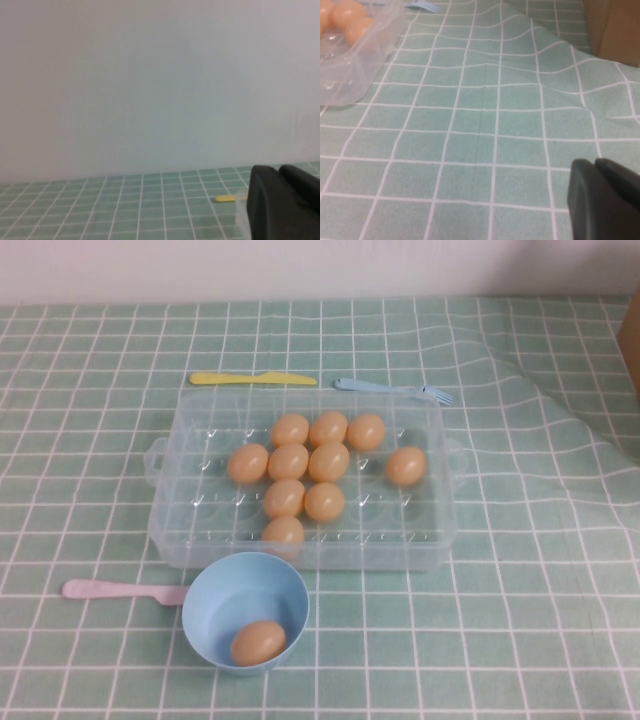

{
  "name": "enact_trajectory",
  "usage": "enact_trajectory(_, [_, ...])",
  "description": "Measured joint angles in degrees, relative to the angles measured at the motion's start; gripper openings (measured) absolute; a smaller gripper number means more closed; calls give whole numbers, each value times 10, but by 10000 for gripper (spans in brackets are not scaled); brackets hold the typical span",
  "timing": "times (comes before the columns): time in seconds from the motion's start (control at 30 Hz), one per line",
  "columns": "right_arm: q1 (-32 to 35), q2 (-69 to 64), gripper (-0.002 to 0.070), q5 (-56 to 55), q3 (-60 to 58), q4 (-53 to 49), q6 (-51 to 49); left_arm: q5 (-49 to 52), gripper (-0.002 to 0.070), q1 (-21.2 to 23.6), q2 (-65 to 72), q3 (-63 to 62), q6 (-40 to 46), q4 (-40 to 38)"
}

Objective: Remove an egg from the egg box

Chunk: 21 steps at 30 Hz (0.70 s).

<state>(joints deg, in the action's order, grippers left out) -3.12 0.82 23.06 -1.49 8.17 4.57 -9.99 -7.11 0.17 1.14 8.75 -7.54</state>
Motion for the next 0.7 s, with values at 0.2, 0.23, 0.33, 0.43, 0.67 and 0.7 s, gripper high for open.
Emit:
enact_trajectory(0.2, [0,0,-18,0,0,0,0,125,-4,19,-7,2,-17,12])
enact_trajectory(0.23, [0,0,-18,0,0,0,0,154,-4,19,-7,2,-17,20])
enact_trajectory(0.33, [0,0,-18,0,0,0,0,241,-4,19,-7,2,-17,34])
enact_trajectory(0.43, [0,0,-18,0,0,0,0,301,-4,19,-7,3,-17,46])
enact_trajectory(0.67, [0,0,-18,0,0,0,0,311,-4,19,-7,3,-17,51])
enact_trajectory(0.7, [0,0,-18,0,0,0,0,311,-4,19,-7,3,-17,51])
